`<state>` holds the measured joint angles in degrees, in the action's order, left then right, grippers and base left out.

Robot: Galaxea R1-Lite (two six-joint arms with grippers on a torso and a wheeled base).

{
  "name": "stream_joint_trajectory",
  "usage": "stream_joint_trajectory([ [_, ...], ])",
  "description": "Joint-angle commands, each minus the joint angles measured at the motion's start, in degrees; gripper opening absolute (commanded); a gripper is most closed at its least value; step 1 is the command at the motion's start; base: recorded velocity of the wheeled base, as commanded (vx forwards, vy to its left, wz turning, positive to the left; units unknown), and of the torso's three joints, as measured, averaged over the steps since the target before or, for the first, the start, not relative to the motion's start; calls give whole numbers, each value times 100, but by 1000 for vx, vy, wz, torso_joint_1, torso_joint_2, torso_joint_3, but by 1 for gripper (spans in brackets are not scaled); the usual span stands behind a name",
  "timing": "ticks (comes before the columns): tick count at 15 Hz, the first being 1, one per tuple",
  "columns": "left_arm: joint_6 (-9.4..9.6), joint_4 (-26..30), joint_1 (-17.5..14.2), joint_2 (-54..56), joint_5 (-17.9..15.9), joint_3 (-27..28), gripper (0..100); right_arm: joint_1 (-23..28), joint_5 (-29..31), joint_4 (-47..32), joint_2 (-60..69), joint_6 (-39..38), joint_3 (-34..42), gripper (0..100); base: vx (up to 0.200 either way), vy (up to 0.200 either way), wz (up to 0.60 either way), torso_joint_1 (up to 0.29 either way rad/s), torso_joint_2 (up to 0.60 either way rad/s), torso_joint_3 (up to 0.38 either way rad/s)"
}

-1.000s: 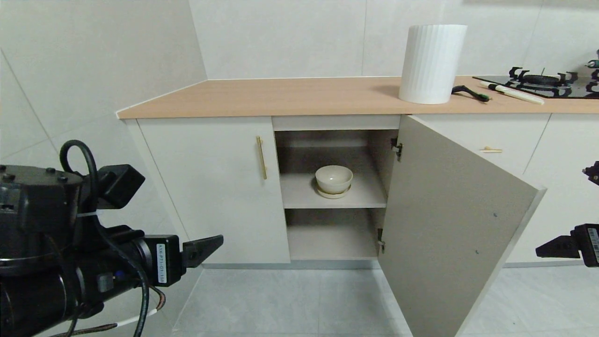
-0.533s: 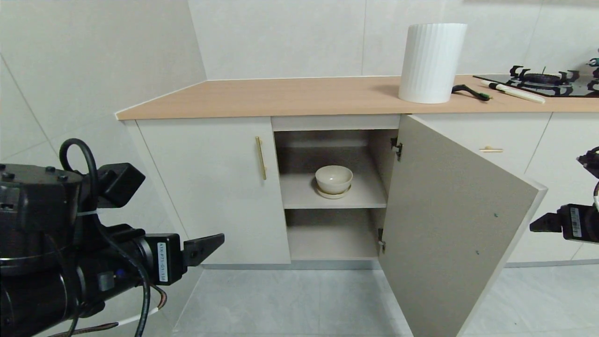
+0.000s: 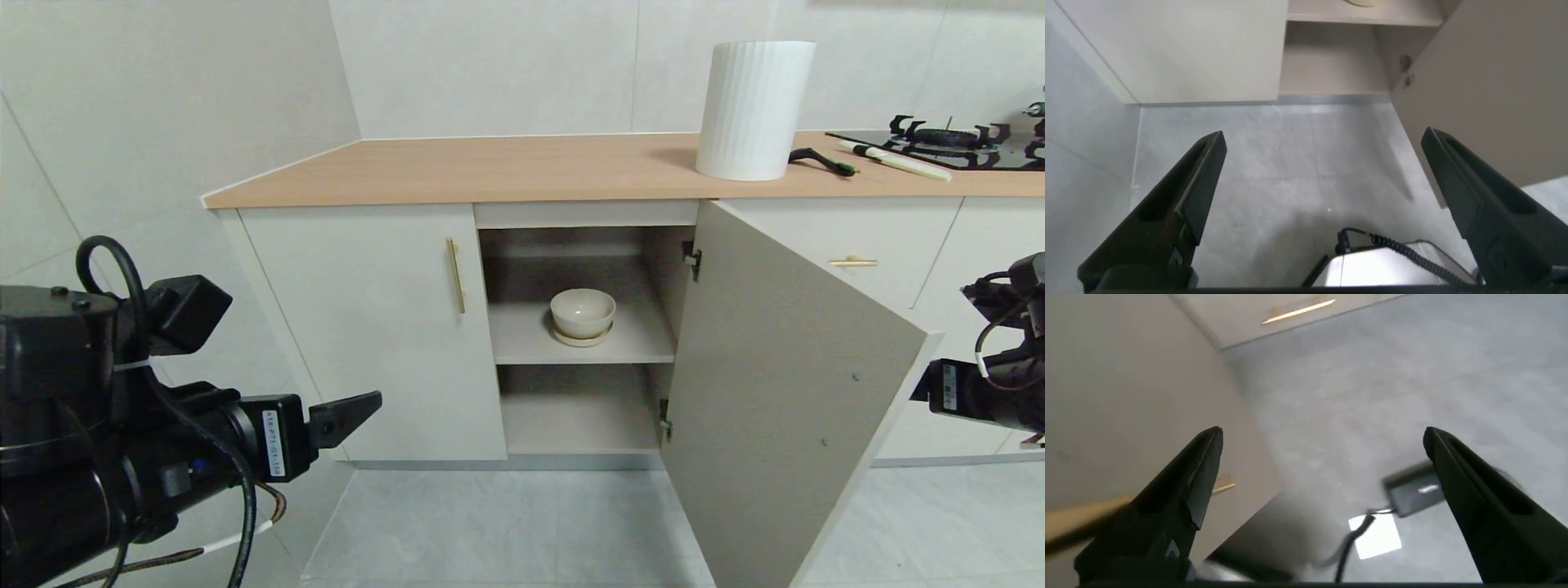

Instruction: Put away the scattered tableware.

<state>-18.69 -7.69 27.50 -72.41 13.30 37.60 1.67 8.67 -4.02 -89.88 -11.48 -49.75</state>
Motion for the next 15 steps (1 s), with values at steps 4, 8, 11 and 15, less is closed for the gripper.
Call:
stream_joint_trajectory([
  [4,85,-4,1,104,6,-15,100,-844,-427,86,-153,-302,18,100,0,0,0,0,0,0],
  [8,93,-13,27,104,6,-15,100,-1564,-823,684,-478,-416,0,100,0,0,0,0,0,0],
  [11,93,-4,36,69,6,-7,100,-2232,-1025,1580,-1225,-390,-26,100,0,0,0,0,0,0],
  [15,93,-13,36,78,15,-7,100,-2549,-1025,2283,-1981,-363,-509,100,0,0,0,0,0,0],
])
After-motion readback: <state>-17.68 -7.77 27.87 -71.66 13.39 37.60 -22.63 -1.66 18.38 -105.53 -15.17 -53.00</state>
